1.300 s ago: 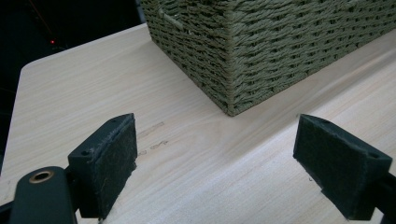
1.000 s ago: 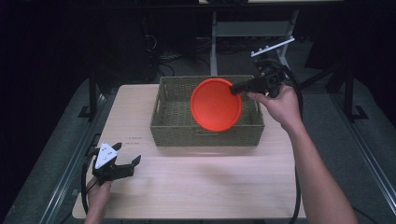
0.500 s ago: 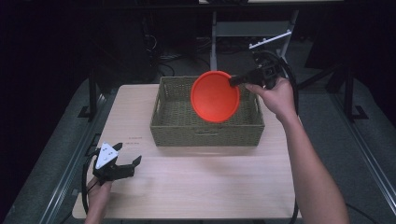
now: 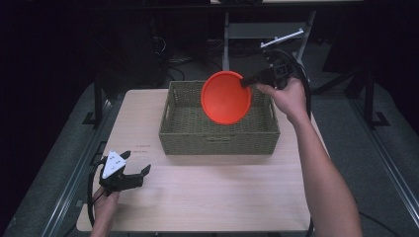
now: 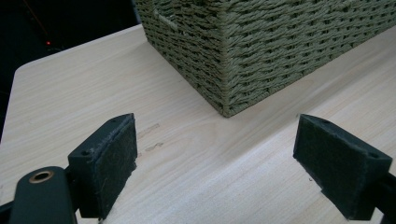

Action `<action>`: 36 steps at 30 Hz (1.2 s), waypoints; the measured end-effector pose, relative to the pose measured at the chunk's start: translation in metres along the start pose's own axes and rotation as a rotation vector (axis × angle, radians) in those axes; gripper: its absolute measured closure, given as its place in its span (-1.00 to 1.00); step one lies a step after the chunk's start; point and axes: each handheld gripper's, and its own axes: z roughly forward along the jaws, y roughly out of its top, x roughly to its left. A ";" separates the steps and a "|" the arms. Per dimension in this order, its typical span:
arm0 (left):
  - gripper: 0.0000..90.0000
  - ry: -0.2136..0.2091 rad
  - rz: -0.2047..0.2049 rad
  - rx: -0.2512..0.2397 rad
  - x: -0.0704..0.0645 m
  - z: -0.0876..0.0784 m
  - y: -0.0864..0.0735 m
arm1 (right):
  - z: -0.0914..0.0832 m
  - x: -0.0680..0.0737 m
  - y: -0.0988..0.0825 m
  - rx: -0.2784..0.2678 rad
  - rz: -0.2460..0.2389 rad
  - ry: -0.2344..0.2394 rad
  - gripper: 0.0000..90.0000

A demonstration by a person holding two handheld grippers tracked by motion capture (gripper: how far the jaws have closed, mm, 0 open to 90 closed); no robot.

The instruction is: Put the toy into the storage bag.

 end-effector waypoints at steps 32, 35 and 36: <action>-0.71 -0.001 -0.009 0.001 0.003 -0.002 -0.002 | 0.032 -0.040 0.003 0.017 0.103 -0.058 0.82; -0.71 -0.001 -0.004 0.005 0.003 -0.002 -0.002 | 0.034 -0.043 0.003 0.017 0.114 -0.059 0.82; -0.71 -0.001 -0.005 0.002 0.003 -0.001 -0.002 | 0.036 -0.044 0.002 0.019 0.115 -0.062 0.82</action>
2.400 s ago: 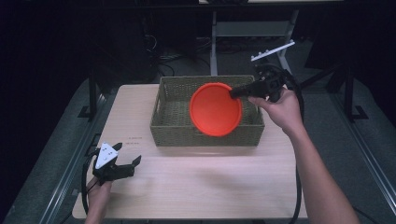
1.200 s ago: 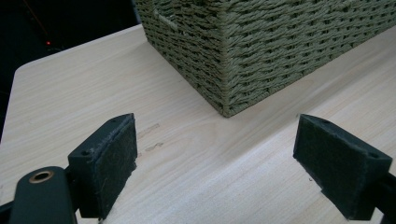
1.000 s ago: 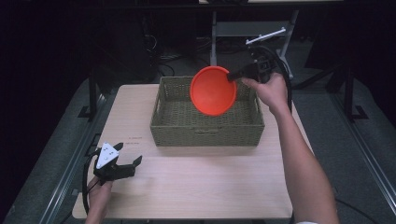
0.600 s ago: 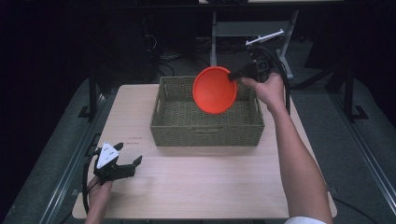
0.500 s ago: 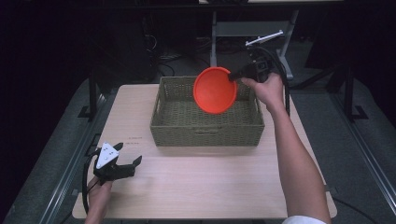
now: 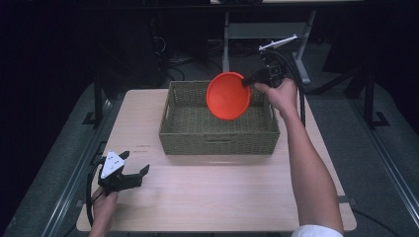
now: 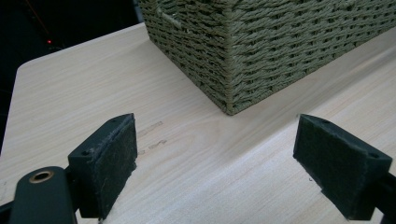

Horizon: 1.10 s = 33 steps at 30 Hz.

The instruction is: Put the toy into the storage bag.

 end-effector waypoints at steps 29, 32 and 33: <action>-0.71 -0.002 0.006 0.011 0.001 0.003 -0.001 | 0.048 -0.035 -0.023 0.072 0.094 -0.004 0.82; -0.71 -0.003 0.003 0.010 0.000 0.002 0.000 | 0.055 -0.037 -0.025 0.073 0.109 0.003 0.82; -0.71 -0.004 0.001 0.009 0.000 0.002 0.000 | 0.058 -0.037 -0.027 0.076 0.112 0.005 0.82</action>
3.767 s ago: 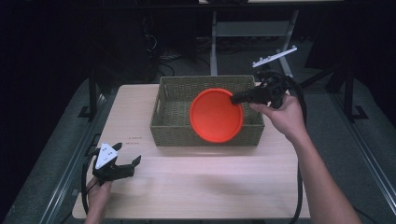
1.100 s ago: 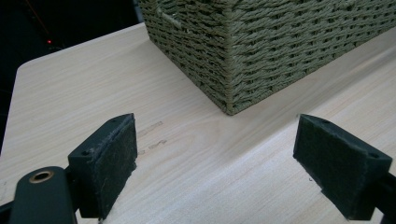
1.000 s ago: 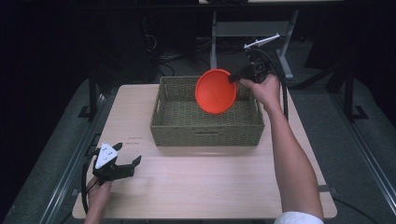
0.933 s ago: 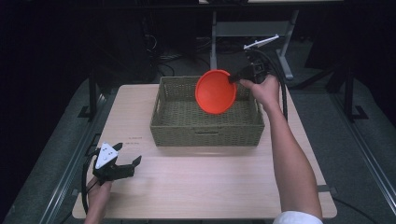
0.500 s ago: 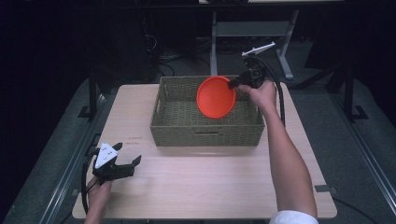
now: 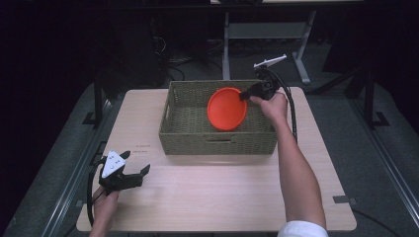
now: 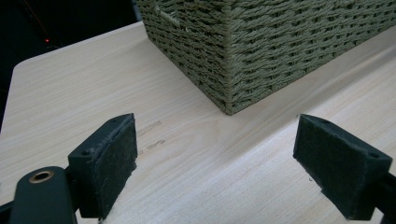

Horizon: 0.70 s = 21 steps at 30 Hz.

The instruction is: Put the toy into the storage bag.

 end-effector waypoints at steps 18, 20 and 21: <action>-0.71 0.000 -0.003 0.003 0.001 -0.004 -0.002 | 0.032 0.001 -0.006 0.065 0.013 -0.022 0.82; -0.71 -0.001 -0.004 0.002 0.000 -0.004 -0.002 | 0.034 0.001 -0.007 0.066 0.012 -0.022 0.82; -0.71 -0.002 -0.002 0.000 0.000 -0.004 -0.002 | 0.037 -0.001 -0.007 0.078 0.022 -0.023 0.82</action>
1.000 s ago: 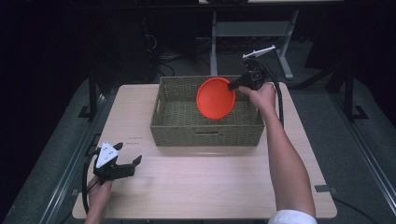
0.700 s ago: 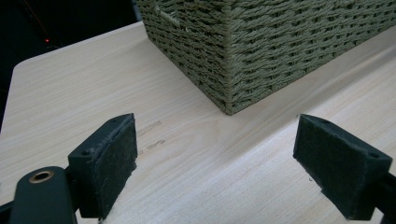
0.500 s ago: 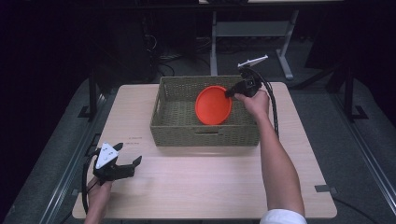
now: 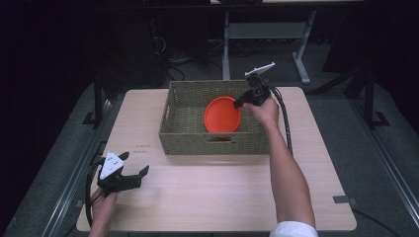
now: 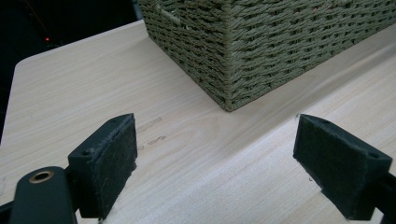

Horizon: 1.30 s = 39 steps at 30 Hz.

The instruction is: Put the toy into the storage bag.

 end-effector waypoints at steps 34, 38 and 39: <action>-0.71 0.004 -0.007 -0.002 0.002 -0.001 0.000 | 0.021 -0.011 -0.010 0.124 0.030 -0.073 0.40; -0.71 0.004 -0.007 -0.002 0.002 -0.001 0.000 | 0.020 -0.012 -0.010 0.131 0.026 -0.092 0.34; -0.71 0.004 -0.008 -0.002 0.002 -0.001 0.000 | 0.019 -0.012 -0.010 0.128 0.027 -0.095 0.33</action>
